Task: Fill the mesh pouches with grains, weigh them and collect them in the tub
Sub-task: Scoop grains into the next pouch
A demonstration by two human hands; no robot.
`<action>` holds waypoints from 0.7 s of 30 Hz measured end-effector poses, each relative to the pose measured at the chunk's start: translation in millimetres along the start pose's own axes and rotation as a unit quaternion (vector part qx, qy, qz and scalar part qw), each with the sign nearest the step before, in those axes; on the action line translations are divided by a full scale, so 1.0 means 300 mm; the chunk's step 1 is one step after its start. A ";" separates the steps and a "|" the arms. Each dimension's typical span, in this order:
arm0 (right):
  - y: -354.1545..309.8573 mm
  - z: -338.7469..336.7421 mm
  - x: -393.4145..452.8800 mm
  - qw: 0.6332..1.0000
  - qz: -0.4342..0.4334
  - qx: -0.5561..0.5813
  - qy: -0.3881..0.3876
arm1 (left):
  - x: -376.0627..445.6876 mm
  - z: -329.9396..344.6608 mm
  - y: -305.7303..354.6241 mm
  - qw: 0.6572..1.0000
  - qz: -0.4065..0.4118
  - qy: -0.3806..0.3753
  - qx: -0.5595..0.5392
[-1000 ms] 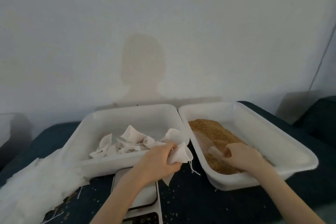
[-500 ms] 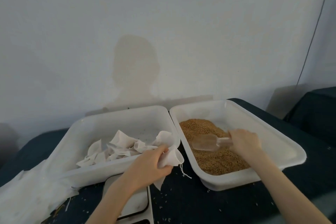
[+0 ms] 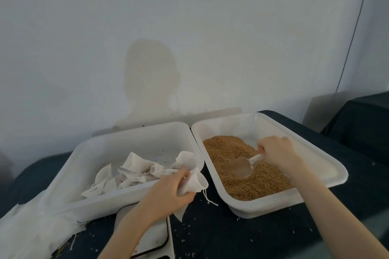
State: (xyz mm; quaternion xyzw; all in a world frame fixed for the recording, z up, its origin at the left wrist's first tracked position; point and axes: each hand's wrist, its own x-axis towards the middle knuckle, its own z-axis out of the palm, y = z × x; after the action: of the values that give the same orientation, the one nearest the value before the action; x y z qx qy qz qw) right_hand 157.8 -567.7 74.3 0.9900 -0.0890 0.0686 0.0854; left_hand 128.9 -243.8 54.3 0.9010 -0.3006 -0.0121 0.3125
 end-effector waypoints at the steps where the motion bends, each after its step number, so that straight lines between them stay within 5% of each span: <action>1: 0.006 0.001 0.000 1.000 -0.003 0.021 -0.008 | -0.001 0.002 -0.001 1.000 0.000 -0.001 -0.001; 14: 0.077 0.089 0.000 0.957 0.046 0.246 -0.149 | -0.006 0.018 -0.032 1.000 -0.006 0.003 0.000; 21: 0.080 0.082 -0.002 0.967 0.118 0.225 -0.014 | -0.011 0.014 -0.036 1.000 -0.006 0.010 -0.003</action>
State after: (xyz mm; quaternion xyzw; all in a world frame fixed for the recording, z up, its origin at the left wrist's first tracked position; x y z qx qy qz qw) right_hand 155.7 -595.4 53.9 0.9671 -0.1882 0.0822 -0.1500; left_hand 131.0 -237.6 44.2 0.9019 -0.2922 -0.0064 0.3182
